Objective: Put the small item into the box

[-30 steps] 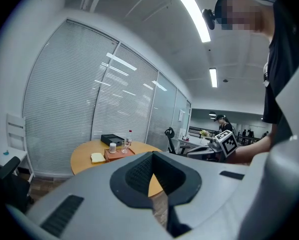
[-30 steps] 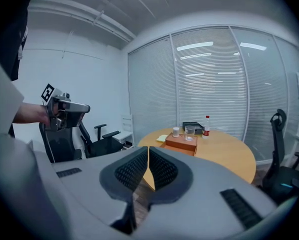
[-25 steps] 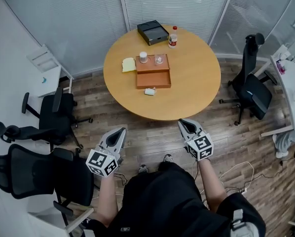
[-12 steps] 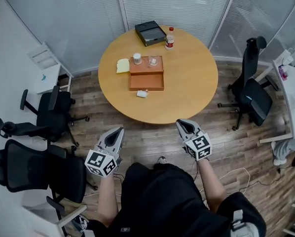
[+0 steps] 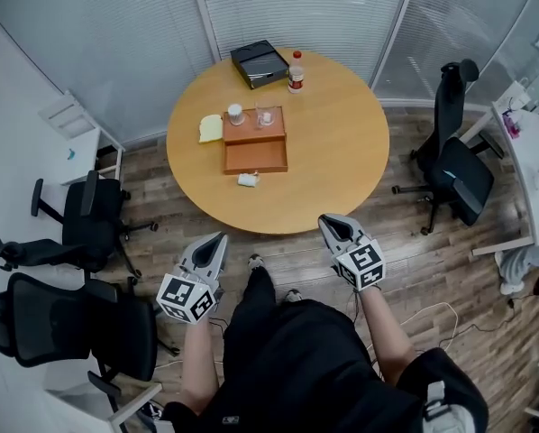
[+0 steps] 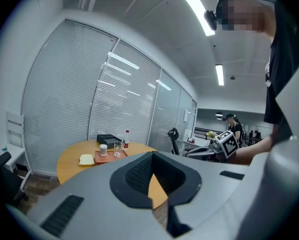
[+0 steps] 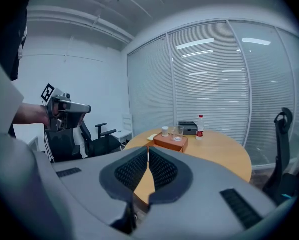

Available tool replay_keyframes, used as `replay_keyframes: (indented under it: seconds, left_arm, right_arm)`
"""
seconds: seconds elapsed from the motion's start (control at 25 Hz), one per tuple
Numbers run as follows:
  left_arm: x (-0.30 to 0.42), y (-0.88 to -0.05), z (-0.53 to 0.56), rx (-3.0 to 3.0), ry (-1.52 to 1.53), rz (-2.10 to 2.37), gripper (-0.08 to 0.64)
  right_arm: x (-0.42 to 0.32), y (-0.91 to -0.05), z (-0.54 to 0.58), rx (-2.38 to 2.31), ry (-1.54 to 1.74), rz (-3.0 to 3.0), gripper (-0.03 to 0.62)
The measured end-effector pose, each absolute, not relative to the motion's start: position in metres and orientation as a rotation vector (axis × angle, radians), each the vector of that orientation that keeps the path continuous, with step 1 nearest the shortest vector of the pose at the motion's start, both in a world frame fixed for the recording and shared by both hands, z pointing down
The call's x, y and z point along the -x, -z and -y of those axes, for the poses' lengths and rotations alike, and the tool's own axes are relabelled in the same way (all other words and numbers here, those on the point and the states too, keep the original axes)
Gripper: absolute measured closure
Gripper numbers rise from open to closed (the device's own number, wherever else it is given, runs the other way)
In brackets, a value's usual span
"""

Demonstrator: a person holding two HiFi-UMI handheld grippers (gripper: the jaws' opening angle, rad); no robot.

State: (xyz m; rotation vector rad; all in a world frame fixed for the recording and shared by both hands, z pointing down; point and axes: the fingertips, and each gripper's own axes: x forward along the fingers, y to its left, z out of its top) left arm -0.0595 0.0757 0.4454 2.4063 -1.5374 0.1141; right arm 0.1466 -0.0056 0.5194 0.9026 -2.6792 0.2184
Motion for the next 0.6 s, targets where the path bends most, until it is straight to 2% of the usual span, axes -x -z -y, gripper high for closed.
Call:
replay_keyframes:
  seconds: [0.6]
  left_arm:
    - [0.09, -0.471, 0.02, -2.425, -0.082, 1.446, 0.554]
  right_arm:
    - [-0.119, -0.511, 0.092, -0.945, -0.127, 2.598, 0.583]
